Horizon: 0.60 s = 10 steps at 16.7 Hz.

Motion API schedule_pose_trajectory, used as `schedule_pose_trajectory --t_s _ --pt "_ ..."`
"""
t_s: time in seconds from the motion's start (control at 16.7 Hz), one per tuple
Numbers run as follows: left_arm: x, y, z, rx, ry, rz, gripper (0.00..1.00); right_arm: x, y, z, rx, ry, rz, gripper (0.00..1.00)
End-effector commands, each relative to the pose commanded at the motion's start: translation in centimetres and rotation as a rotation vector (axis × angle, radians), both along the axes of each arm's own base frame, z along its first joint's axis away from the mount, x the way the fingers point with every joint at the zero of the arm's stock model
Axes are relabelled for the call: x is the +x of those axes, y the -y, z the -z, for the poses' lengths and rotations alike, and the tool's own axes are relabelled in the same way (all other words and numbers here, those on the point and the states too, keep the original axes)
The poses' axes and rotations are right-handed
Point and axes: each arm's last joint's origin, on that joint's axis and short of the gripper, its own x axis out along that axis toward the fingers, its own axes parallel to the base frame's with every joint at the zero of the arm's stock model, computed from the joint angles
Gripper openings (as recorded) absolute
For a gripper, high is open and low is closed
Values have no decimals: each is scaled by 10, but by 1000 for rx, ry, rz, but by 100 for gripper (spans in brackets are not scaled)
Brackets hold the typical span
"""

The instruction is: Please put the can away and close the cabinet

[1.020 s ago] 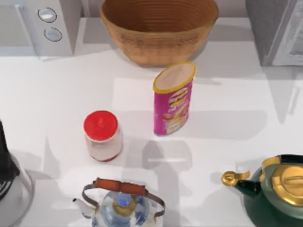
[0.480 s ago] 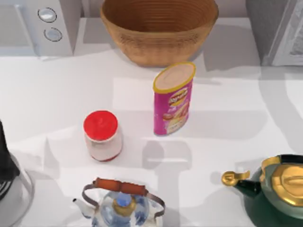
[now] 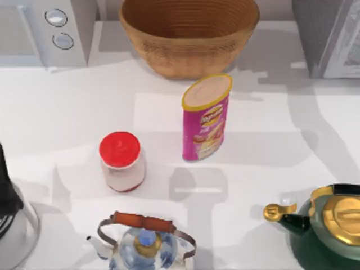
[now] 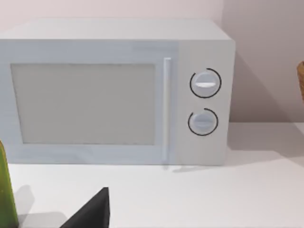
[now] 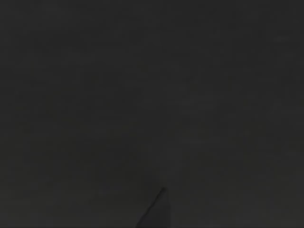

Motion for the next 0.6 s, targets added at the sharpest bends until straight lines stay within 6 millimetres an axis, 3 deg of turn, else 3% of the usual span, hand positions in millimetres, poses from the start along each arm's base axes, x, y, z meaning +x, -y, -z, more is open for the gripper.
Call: schedule_pose_trajectory --t_s 0.06,0.18,0.48,0.6 --pt "0 0 0 0 0 0 100 -7 10 -6 -4 18 42 100" --pt "0 0 0 0 0 0 100 -1 9 -6 -5 16 43 100" --pt "0 0 0 0 0 0 100 38 9 -4 -7 9 42 100" --pt "0 0 0 0 0 0 100 43 10 -6 -4 18 42 100"
